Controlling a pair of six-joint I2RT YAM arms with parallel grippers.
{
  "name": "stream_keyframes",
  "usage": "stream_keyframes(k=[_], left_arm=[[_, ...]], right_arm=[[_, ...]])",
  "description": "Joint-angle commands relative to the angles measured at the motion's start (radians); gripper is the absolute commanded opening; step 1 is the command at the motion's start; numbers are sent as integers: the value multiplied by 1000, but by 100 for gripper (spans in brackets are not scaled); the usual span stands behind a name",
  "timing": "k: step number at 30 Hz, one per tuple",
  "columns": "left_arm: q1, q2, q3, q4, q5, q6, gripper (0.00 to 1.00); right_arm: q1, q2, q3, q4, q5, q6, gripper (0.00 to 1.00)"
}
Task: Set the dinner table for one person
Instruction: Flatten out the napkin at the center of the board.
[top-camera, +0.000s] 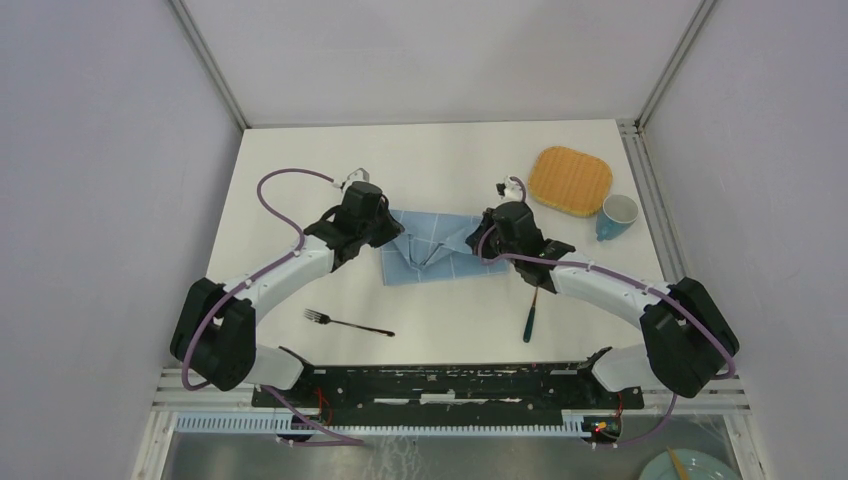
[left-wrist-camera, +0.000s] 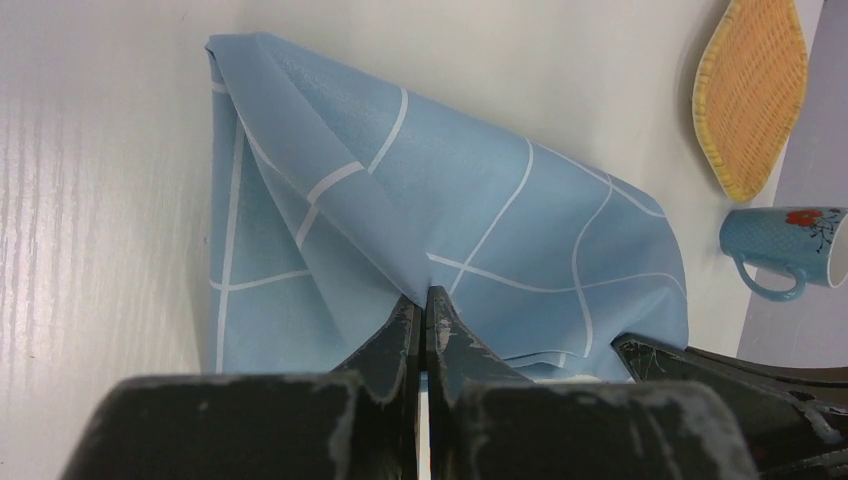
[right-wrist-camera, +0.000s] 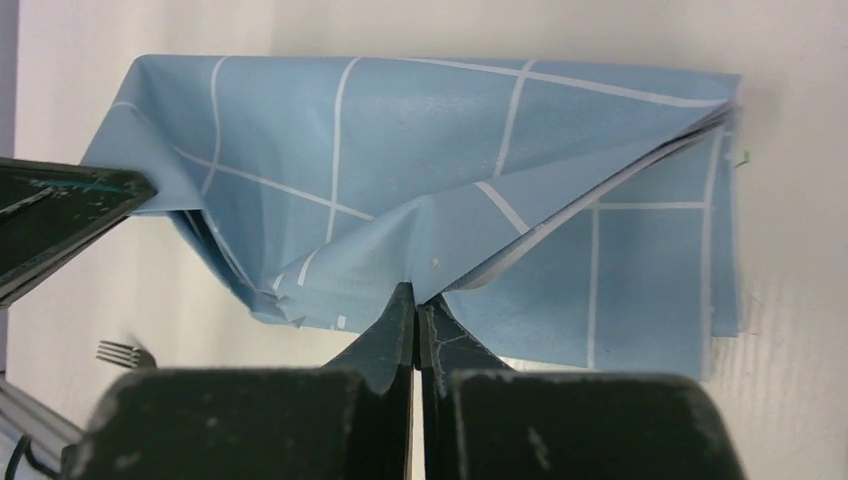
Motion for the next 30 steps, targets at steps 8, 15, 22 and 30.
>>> stream_keyframes(k=[8, 15, 22, 30], left_arm=[[5, 64, 88, 100, -90, -24, 2], [18, 144, 144, 135, -156, 5, 2], [69, 205, 180, 175, -195, 6, 2], [79, 201, 198, 168, -179, 20, 2]], right_arm=[[-81, 46, 164, 13, 145, -64, 0], [-129, 200, 307, 21, 140, -91, 0], [-171, 323, 445, 24, 143, -102, 0], [-181, 279, 422, 21, 111, -113, 0]])
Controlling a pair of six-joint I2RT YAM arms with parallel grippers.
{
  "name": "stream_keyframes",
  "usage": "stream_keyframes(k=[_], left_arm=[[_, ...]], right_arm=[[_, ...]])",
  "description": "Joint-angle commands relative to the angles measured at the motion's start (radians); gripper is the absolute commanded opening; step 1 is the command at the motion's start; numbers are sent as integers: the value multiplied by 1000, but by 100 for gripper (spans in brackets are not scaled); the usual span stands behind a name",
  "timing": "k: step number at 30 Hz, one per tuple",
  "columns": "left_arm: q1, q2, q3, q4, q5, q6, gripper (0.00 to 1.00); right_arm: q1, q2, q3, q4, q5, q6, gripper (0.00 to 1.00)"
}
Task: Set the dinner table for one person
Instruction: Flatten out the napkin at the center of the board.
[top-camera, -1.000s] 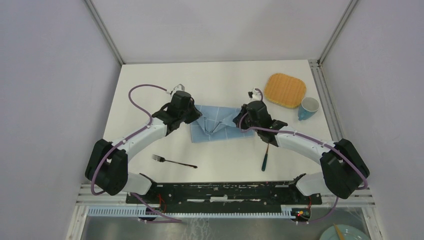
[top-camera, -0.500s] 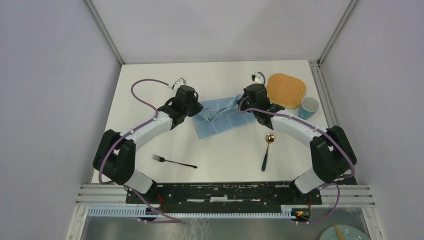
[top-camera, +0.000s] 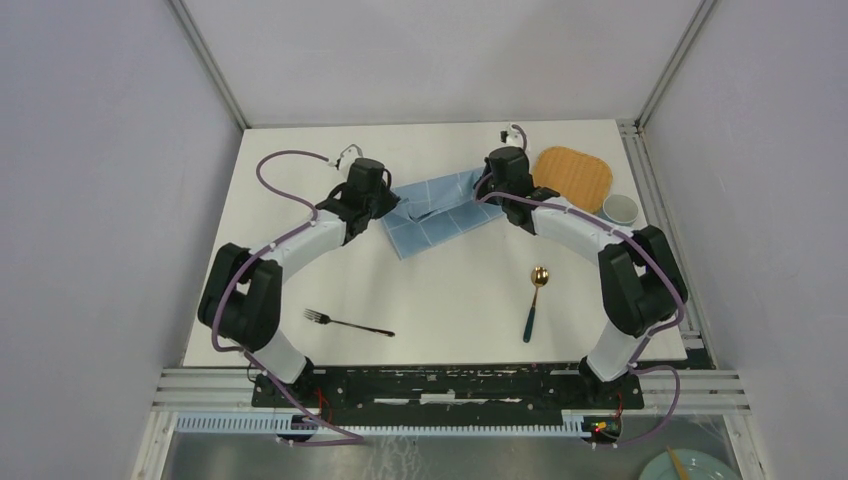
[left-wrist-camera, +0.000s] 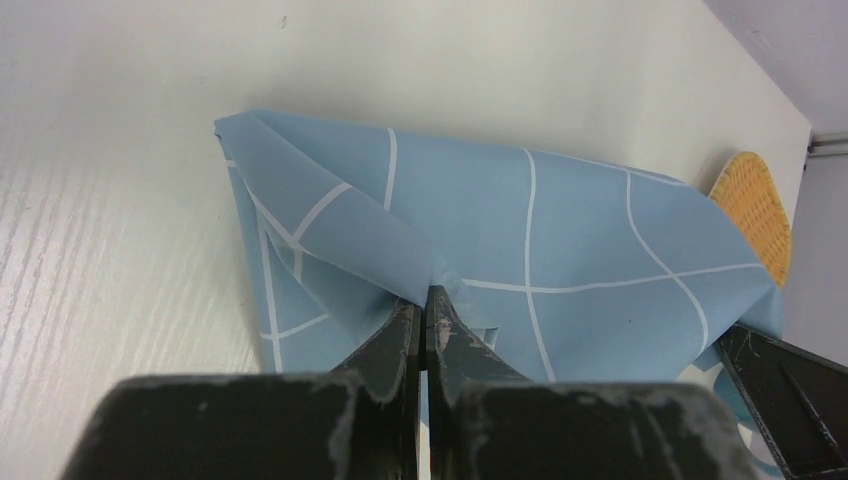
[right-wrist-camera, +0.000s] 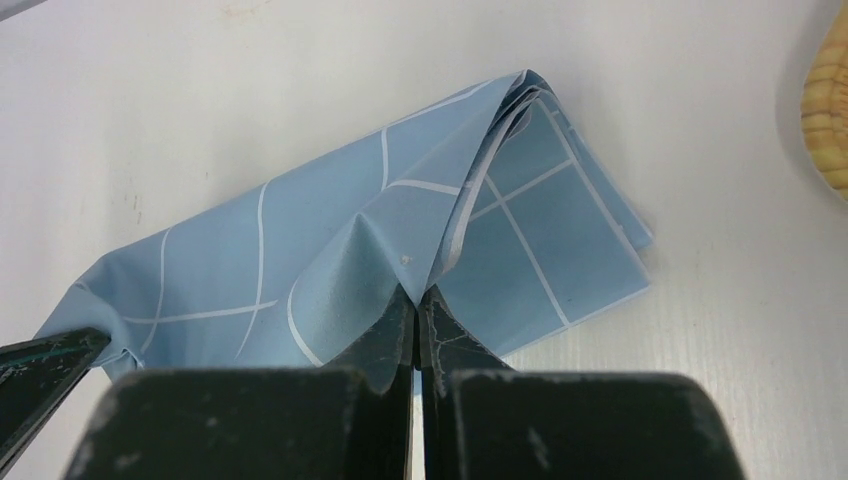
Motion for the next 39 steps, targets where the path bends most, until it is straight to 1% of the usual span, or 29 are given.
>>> stream_keyframes(k=[1, 8, 11, 18, 19, 22, 25, 28, 33, 39], left_arm=[[4, -18, 41, 40, -52, 17, 2], [5, -26, 37, 52, -37, 8, 2], [7, -37, 31, 56, -60, 10, 2], [23, -15, 29, 67, -120, -4, 2], [28, -19, 19, 90, -131, -11, 2], [39, -29, -13, 149, -158, -29, 2], [42, -4, -1, 149, -198, -49, 2], [46, 29, 7, 170, -195, -58, 2], [46, 42, 15, 172, -152, -47, 2], [55, 4, 43, 121, -56, -9, 2]], right_arm=[[-9, -78, -7, 70, 11, -17, 0], [-9, -121, -38, 93, 3, -21, 0], [-10, -112, -16, 102, -3, -35, 0], [-30, 48, 168, 88, 3, -20, 0], [-32, 66, 189, 87, 3, -20, 0], [-36, 114, 241, 74, 1, -25, 0], [-38, 160, 283, 66, 2, -29, 0], [-43, 188, 312, 48, 7, -34, 0], [-46, 155, 271, 52, 4, -37, 0], [-44, 2, 129, 63, -14, -6, 0]])
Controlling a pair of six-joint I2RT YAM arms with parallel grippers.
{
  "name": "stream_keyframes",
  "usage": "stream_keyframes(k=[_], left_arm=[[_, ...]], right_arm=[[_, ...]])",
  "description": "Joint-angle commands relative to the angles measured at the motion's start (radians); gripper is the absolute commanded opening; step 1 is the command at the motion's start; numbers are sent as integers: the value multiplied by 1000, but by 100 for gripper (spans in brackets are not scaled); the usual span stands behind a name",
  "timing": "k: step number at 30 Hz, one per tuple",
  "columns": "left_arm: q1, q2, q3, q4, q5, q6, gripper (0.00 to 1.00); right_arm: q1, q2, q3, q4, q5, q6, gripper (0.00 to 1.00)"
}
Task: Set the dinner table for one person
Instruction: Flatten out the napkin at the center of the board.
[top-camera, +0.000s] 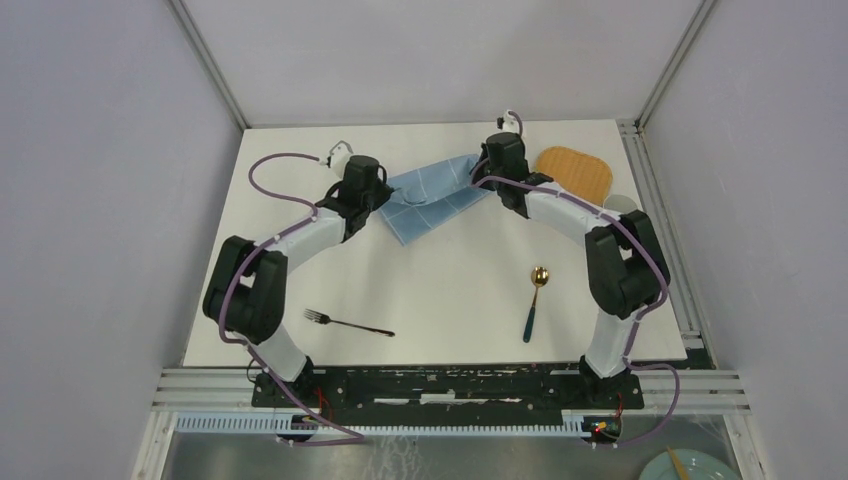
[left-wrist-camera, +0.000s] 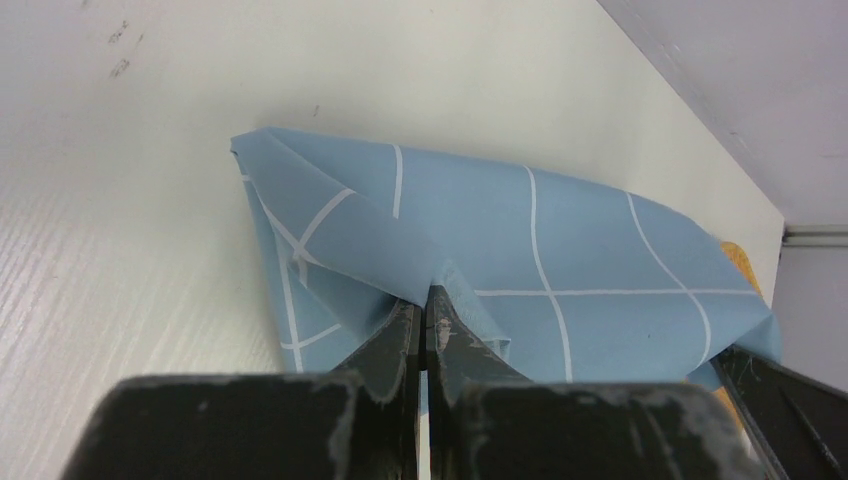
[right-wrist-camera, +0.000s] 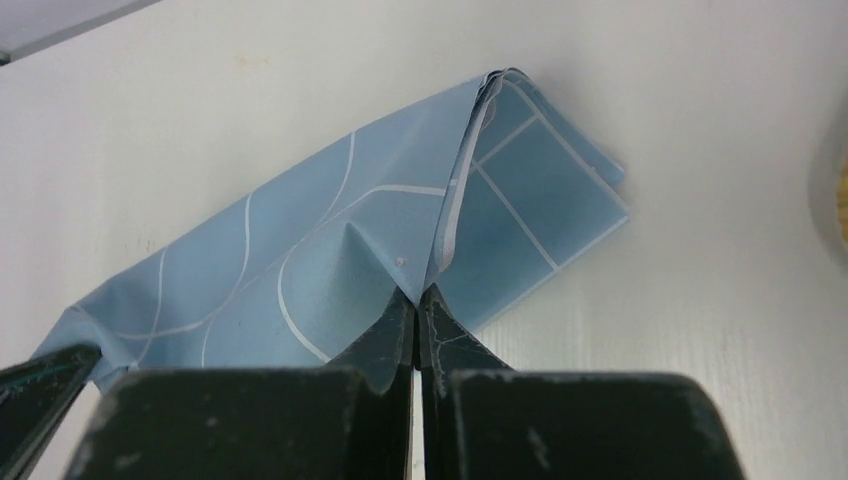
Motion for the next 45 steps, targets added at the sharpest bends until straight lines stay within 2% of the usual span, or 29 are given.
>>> stream_keyframes(k=[1, 11, 16, 26, 30, 36, 45], left_arm=[[14, -61, 42, -5, 51, 26, 2], [12, -292, -53, -45, 168, 43, 2], [11, -405, -72, -132, 217, 57, 2], [3, -595, -93, -244, 236, 39, 2], [1, -683, -97, -265, 219, 29, 2], [1, -728, -31, -349, 231, 21, 2], [-3, -726, -12, -363, 179, -21, 2]], right_arm=[[-9, -194, -90, 59, 9, 17, 0], [45, -562, -304, -70, -16, -24, 0], [102, -733, -381, -177, 6, -23, 0], [231, -992, -420, -367, 90, 3, 0], [243, -1055, -403, -418, 104, -4, 0], [244, -1105, -366, -493, 106, -1, 0], [244, -1053, -332, -511, 101, -5, 0]])
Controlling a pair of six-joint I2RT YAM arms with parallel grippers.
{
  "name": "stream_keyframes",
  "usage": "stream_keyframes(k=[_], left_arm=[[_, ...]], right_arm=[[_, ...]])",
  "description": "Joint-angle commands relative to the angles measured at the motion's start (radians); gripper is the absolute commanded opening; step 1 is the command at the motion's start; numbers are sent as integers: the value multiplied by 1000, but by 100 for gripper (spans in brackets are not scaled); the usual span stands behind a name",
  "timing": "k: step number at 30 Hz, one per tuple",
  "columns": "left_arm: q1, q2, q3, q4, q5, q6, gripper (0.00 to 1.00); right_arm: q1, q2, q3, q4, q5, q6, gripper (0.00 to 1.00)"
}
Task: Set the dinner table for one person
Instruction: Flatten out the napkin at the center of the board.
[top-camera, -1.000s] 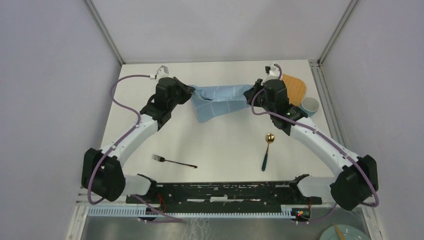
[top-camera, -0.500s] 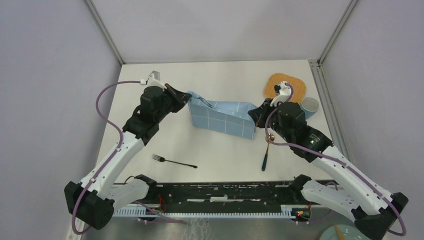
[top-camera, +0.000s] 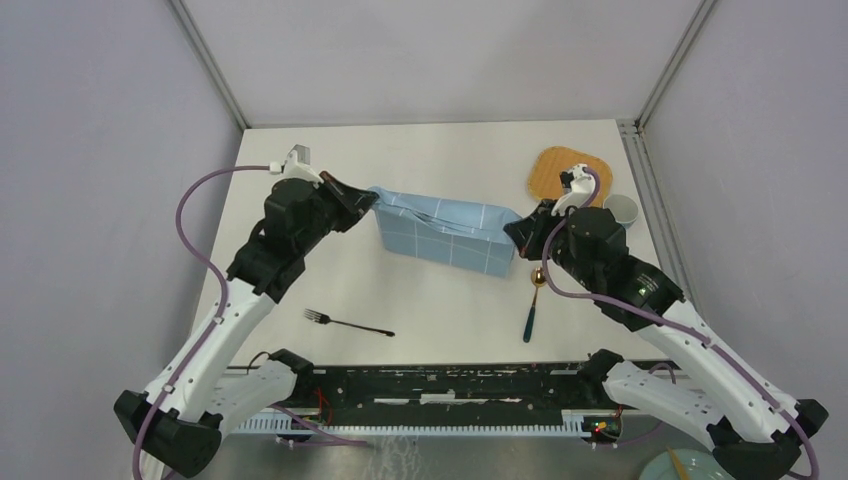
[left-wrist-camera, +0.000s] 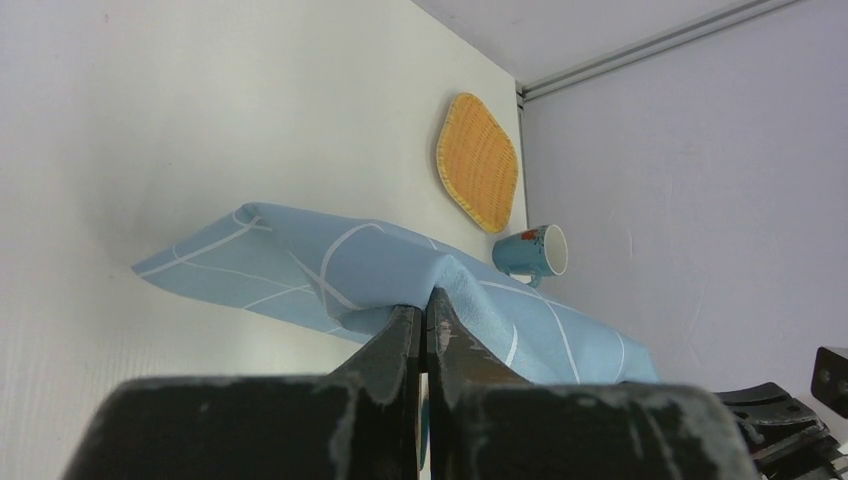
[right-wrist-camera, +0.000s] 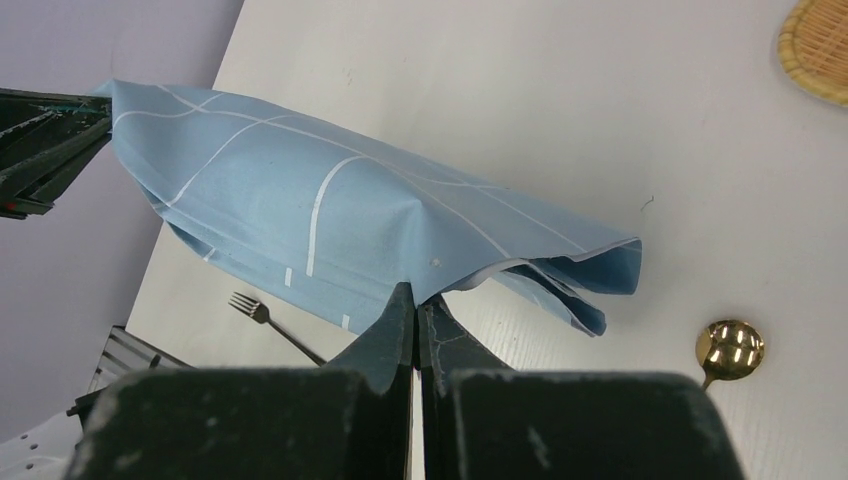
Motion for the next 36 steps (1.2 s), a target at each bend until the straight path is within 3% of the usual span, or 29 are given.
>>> stream_keyframes(k=[1, 6, 14, 30, 36], left_arm=[[20, 8, 55, 18, -143, -21, 2], [15, 79, 71, 33, -147, -74, 2], [2, 28, 66, 49, -128, -19, 2], [0, -336, -15, -118, -113, 14, 2], [0, -404, -37, -163, -111, -24, 2]], right_arm=[[-8, 38, 59, -4, 91, -20, 0], [-9, 104, 66, 58, 107, 7, 0], [-8, 64, 47, 50, 16, -38, 0], [-9, -208, -17, -111, -135, -55, 0], [-8, -284, -19, -198, -148, -33, 0]])
